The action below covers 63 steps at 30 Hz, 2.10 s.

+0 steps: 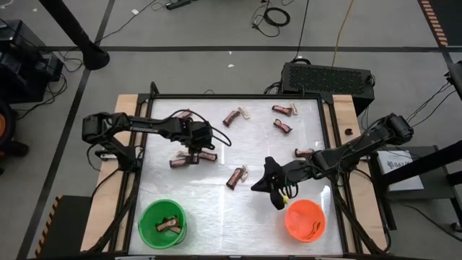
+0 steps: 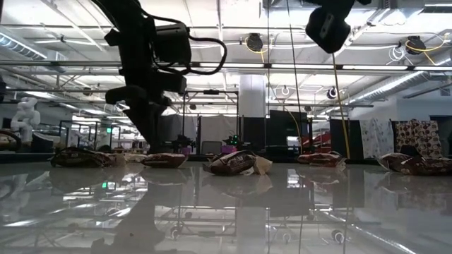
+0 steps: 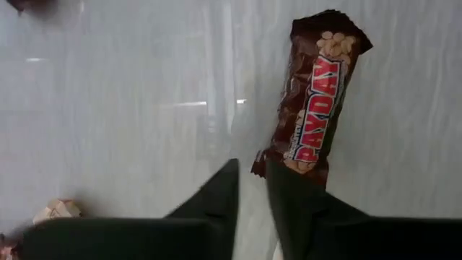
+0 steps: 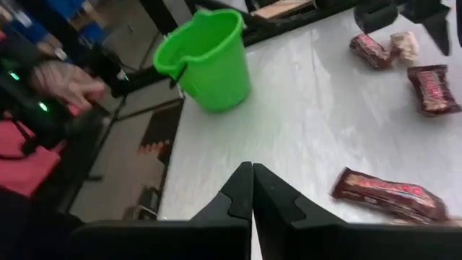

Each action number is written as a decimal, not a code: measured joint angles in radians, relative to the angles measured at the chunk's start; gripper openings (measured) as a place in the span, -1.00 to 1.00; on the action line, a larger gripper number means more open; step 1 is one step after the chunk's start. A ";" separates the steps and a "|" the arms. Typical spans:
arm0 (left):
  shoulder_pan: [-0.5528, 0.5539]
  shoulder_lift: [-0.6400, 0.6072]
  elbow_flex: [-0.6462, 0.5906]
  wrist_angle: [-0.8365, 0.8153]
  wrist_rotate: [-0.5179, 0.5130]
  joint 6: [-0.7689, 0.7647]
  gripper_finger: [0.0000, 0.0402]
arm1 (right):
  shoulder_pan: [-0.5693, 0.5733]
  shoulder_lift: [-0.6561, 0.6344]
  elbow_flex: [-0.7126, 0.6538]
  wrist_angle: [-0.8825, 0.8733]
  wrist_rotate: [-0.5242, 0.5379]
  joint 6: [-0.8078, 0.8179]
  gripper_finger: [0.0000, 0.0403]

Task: Sort candy by brand, put in halloween buckets
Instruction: Put the brown chocolate bar into the green bucket

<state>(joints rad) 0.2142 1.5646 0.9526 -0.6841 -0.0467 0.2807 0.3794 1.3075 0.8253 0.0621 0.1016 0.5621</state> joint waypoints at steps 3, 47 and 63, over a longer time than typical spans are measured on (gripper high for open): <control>-0.003 0.002 0.000 -0.015 0.003 -0.076 -0.26 | 0.000 0.000 0.000 -0.031 -0.002 -0.028 -1.00; -0.026 0.100 0.052 -0.049 0.064 -0.066 -0.98 | 0.000 0.000 -0.001 -0.120 0.003 0.028 -1.00; -0.384 -0.318 0.155 -0.430 0.400 -0.611 -1.00 | -0.037 0.000 -0.001 -0.117 0.267 -0.183 -1.00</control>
<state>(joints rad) -0.1699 1.2470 1.1078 -1.1136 0.3529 -0.3305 0.3423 1.3075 0.8246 -0.0550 0.3682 0.3790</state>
